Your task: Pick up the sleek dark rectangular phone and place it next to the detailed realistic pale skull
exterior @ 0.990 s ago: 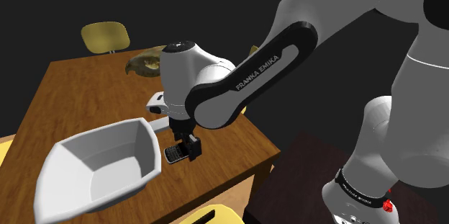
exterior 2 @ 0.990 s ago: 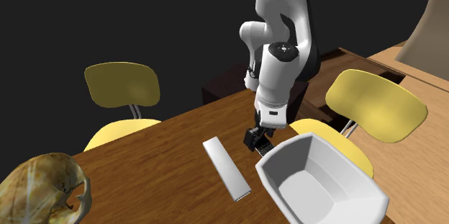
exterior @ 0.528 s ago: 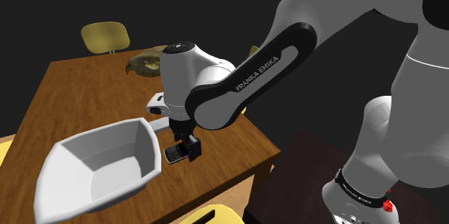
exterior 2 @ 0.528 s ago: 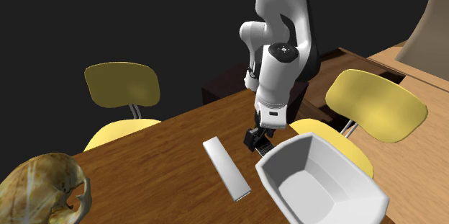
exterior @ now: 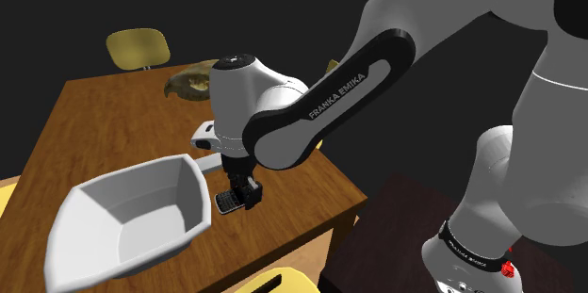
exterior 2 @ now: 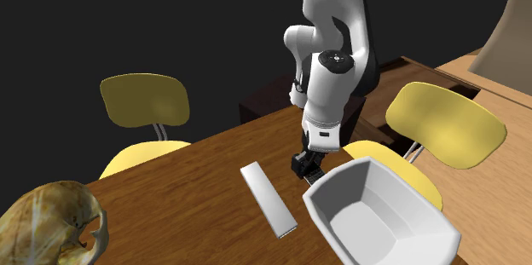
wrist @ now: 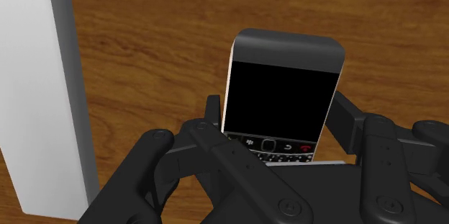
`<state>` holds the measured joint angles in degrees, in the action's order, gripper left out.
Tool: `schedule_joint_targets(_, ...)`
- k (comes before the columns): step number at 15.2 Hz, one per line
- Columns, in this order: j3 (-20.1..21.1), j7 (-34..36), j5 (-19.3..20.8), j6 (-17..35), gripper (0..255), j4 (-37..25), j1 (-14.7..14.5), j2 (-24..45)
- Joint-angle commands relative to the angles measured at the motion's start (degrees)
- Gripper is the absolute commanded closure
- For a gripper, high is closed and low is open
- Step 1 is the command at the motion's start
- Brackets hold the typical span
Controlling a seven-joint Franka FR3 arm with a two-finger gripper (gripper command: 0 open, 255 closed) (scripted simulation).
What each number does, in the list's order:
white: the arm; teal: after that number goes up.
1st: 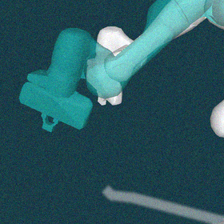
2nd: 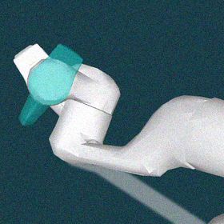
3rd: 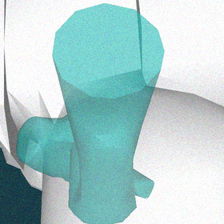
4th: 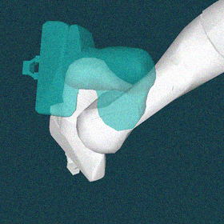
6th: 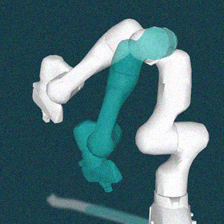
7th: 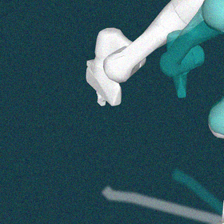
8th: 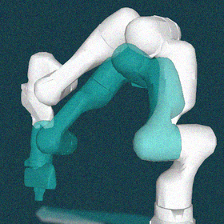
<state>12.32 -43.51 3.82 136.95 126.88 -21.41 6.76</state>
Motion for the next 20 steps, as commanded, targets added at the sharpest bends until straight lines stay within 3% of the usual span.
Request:
schedule_joint_targets(1,0.0,0.0,0.0,0.0,255,0.0,0.0,0.1)
schedule_joint_targets(20,0.2,-2.0,-2.5,-13.2,255,-6.2,0.3,-7.2)
